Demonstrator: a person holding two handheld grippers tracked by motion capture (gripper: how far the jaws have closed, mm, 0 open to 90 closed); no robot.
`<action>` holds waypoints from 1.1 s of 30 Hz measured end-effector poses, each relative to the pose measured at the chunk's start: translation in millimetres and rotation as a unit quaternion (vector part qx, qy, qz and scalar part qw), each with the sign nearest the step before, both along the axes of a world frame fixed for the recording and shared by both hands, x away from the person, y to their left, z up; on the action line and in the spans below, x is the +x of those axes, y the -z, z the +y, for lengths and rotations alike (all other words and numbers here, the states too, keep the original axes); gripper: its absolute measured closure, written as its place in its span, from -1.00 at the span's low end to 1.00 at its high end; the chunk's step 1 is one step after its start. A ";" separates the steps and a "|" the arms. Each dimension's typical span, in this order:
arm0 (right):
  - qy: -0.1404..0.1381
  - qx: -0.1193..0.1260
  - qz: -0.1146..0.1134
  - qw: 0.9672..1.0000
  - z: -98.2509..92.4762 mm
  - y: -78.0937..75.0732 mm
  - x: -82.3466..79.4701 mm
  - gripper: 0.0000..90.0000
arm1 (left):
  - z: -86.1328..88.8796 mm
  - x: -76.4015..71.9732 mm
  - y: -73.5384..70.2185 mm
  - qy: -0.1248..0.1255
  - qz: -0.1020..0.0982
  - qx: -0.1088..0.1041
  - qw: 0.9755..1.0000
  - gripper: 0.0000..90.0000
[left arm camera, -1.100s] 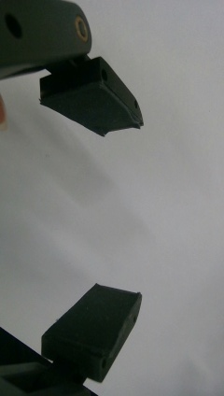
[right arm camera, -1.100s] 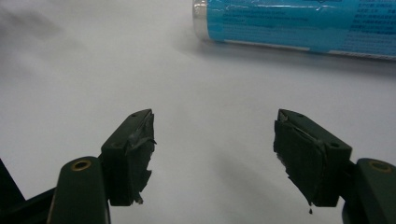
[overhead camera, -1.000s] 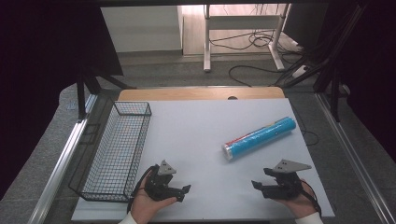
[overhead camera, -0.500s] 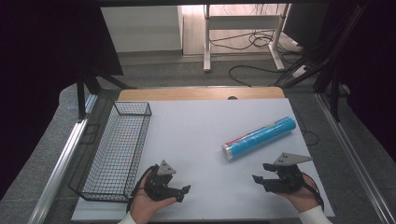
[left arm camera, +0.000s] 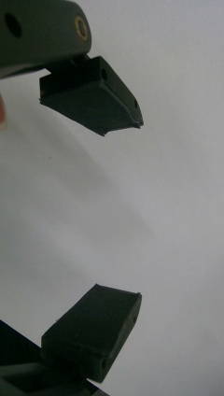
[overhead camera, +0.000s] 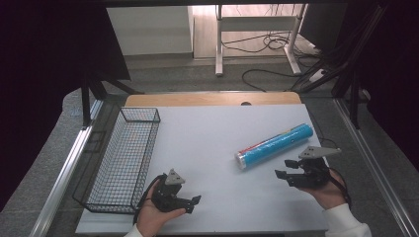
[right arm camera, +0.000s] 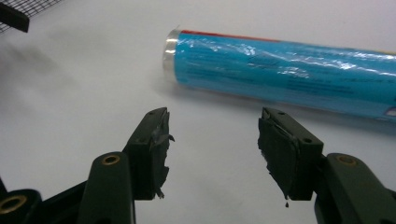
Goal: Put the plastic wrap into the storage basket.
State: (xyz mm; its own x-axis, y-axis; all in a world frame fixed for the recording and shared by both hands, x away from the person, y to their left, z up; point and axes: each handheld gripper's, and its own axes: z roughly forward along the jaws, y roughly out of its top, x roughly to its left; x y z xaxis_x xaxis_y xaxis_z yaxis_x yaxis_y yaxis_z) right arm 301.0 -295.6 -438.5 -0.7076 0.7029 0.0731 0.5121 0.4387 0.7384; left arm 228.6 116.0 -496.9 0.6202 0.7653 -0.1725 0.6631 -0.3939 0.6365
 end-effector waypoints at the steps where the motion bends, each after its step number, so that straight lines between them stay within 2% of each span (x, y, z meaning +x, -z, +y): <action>1: 0.001 0.002 0.002 1.000 -1.3 -1.2 2.2 -0.02 | 0.1 -0.1 -0.2 0.000 0.000 0.000 1.000 -0.67; 7: 0.007 -0.002 -0.001 1.000 -8.3 -6.9 15.1 0.02 | 0.0 -0.8 0.0 0.000 -0.001 0.002 1.000 -0.67; 11: 0.016 -0.018 -0.012 1.000 -14.3 -12.9 24.2 0.04 | 0.8 -0.6 0.2 -0.001 0.000 0.003 1.000 -0.67; 17: 0.042 -0.032 -0.017 0.998 -31.9 -24.0 41.8 0.07 | 2.1 0.6 0.3 -0.002 0.001 0.003 1.000 -0.67; 20: 0.067 -0.037 -0.014 0.997 -44.4 -26.8 55.0 0.08 | 2.0 1.3 1.4 -0.001 0.003 0.004 1.000 -0.67; 22: 0.092 -0.045 -0.012 0.995 -52.3 -26.9 65.2 0.10 | 2.0 1.5 1.5 0.000 0.003 0.004 1.000 -0.67; 27: 0.112 -0.057 -0.001 0.992 -65.2 -26.2 91.1 0.15 | 2.4 1.7 1.5 0.000 0.004 0.004 1.000 -0.67; 33: 0.141 -0.076 0.010 0.987 -75.4 -25.6 124.4 0.22 | 2.5 1.4 2.0 0.001 0.004 0.004 1.000 -0.67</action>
State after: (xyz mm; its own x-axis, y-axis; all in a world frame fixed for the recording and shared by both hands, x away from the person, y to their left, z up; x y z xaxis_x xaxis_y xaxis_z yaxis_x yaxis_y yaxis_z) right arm 425.3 -371.0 -412.9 -0.4823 0.8753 -0.0355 0.6437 0.3816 0.6633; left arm 230.0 118.5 -498.9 0.6211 0.7650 -0.1705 0.6667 -0.4014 0.6280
